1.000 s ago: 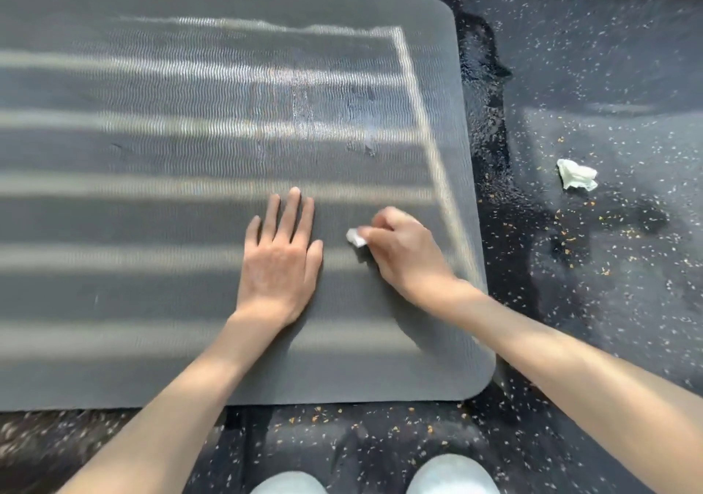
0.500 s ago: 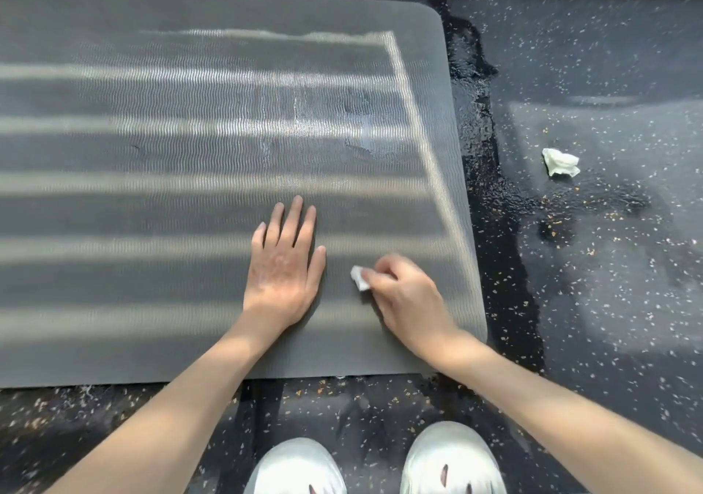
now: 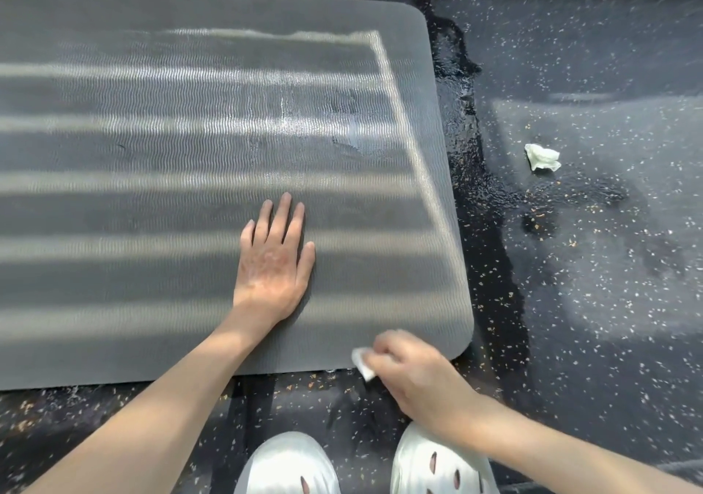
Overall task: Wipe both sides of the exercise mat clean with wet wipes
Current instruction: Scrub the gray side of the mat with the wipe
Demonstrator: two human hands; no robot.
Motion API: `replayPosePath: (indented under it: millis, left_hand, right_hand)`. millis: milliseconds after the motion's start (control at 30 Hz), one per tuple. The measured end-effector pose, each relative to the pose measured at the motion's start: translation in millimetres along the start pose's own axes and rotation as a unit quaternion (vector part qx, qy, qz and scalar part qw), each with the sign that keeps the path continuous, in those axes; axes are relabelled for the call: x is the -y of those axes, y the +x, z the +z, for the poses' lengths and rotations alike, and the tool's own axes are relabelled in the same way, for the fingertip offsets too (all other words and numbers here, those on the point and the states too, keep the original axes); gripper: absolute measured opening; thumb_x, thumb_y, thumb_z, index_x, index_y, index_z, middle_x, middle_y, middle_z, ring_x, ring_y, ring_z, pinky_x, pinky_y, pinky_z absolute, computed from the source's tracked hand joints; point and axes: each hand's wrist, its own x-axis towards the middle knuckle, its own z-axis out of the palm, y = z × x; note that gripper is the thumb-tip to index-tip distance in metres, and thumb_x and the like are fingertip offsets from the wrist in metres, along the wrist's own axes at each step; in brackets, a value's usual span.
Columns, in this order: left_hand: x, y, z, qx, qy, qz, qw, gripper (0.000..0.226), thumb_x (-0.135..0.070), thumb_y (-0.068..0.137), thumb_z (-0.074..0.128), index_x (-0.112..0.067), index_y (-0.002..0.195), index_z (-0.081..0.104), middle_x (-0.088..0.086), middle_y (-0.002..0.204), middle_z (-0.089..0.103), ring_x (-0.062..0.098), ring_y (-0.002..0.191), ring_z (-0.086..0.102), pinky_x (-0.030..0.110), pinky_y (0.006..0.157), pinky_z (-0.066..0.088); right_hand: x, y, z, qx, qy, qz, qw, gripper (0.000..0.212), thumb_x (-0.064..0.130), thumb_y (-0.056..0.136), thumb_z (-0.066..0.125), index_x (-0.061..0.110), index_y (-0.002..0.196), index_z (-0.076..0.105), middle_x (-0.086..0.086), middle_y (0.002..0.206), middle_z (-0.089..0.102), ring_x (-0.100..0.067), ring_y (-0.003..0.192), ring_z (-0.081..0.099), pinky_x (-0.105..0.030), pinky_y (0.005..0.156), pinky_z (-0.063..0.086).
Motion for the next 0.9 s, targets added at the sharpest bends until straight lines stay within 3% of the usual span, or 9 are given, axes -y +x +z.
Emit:
replayPosePath:
  millis: [100,167,267,367,467,567,633,767,900]
  left_hand:
    - [-0.4,0.7,0.1,0.002,0.003,-0.005,1.0,0.064,-0.044,0.1,0.019,-0.01,0.153,0.03,0.012,0.162,0.022,0.034,0.148,0.021,0.046,0.116,0.014]
    - [-0.1,0.5,0.6,0.003,0.003,-0.003,1.0,0.064,-0.044,0.1,0.02,-0.009,0.153,0.03,0.012,0.162,0.022,0.034,0.148,0.021,0.046,0.116,0.014]
    - [2.1,-0.2,1.5,0.001,0.009,0.006,1.0,0.063,-0.043,0.101,0.021,-0.009,0.153,0.03,0.013,0.161,0.023,0.035,0.147,0.023,0.045,0.115,0.014]
    - [2.7,0.4,1.9,0.0,0.006,0.009,1.0,0.063,-0.044,0.101,0.021,-0.009,0.152,0.03,0.013,0.161,0.023,0.034,0.147,0.023,0.044,0.115,0.013]
    - [1.7,1.8,0.2,-0.001,-0.01,0.003,1.0,0.064,-0.044,0.1,0.021,-0.007,0.151,0.033,0.015,0.16,0.025,0.036,0.147,0.024,0.048,0.115,0.017]
    - [-0.7,4.1,-3.3,-0.004,-0.04,0.008,0.999,0.065,-0.041,0.098,0.023,-0.005,0.151,0.031,0.02,0.161,0.02,0.04,0.147,0.02,0.051,0.115,0.02]
    - [-3.4,7.5,-7.4,-0.008,-0.053,0.02,0.998,0.065,-0.039,0.097,0.025,-0.003,0.151,0.032,0.022,0.16,0.021,0.042,0.146,0.02,0.053,0.115,0.022]
    - [-5.7,25.7,-14.4,-0.013,-0.055,0.031,0.998,0.065,-0.036,0.094,0.028,-0.002,0.149,0.036,0.019,0.159,0.027,0.044,0.143,0.027,0.055,0.113,0.027]
    - [-5.5,63.0,-15.9,-0.028,-0.033,0.03,0.999,0.064,-0.036,0.094,0.028,-0.004,0.15,0.035,0.018,0.159,0.027,0.045,0.144,0.025,0.053,0.114,0.022]
  right_hand:
    - [-9.5,-5.7,-6.2,0.064,-0.02,-0.026,0.997,0.031,-0.005,0.073,0.071,0.016,0.092,0.059,0.004,0.09,0.048,-0.009,0.075,0.041,-0.025,0.054,0.045]
    - [-30.9,22.4,-18.2,-0.005,-0.005,0.013,1.0,0.005,0.016,0.09,0.063,0.016,0.095,0.061,0.001,0.093,0.054,-0.017,0.081,0.052,-0.03,0.065,0.046]
    - [-44.5,42.6,-30.5,-0.079,-0.062,0.071,0.992,0.025,0.03,0.095,0.05,0.009,0.096,0.064,-0.005,0.091,0.055,-0.021,0.078,0.051,-0.029,0.061,0.042]
    - [-31.0,-2.1,-23.6,0.035,-0.046,0.0,0.998,0.007,0.011,0.089,0.057,0.012,0.095,0.06,0.0,0.085,0.049,-0.011,0.07,0.039,-0.021,0.055,0.033]
    - [-32.2,-11.7,-33.2,0.121,-0.045,-0.082,0.988,0.027,-0.006,0.078,0.067,0.015,0.093,0.062,0.0,0.085,0.052,-0.011,0.071,0.045,-0.02,0.056,0.039]
    - [-57.3,45.1,-48.9,-0.009,-0.07,-0.035,0.997,0.01,0.01,0.091,0.055,0.012,0.093,0.064,-0.004,0.083,0.052,-0.021,0.067,0.051,-0.027,0.055,0.041]
    - [-63.2,66.7,-49.5,-0.081,-0.083,0.015,0.993,0.02,0.014,0.095,0.046,0.007,0.094,0.065,-0.008,0.085,0.054,-0.026,0.066,0.054,-0.034,0.054,0.048]
    - [-54.7,36.6,-34.0,0.0,-0.121,-0.081,0.989,0.018,0.024,0.101,0.045,0.02,0.105,0.061,0.008,0.09,0.049,-0.014,0.083,0.049,-0.025,0.072,0.042]
    - [-82.1,89.6,-54.8,-0.022,-0.073,0.013,0.997,0.024,-0.002,0.087,0.056,0.007,0.104,0.069,-0.012,0.096,0.058,-0.029,0.079,0.057,-0.026,0.069,0.042]
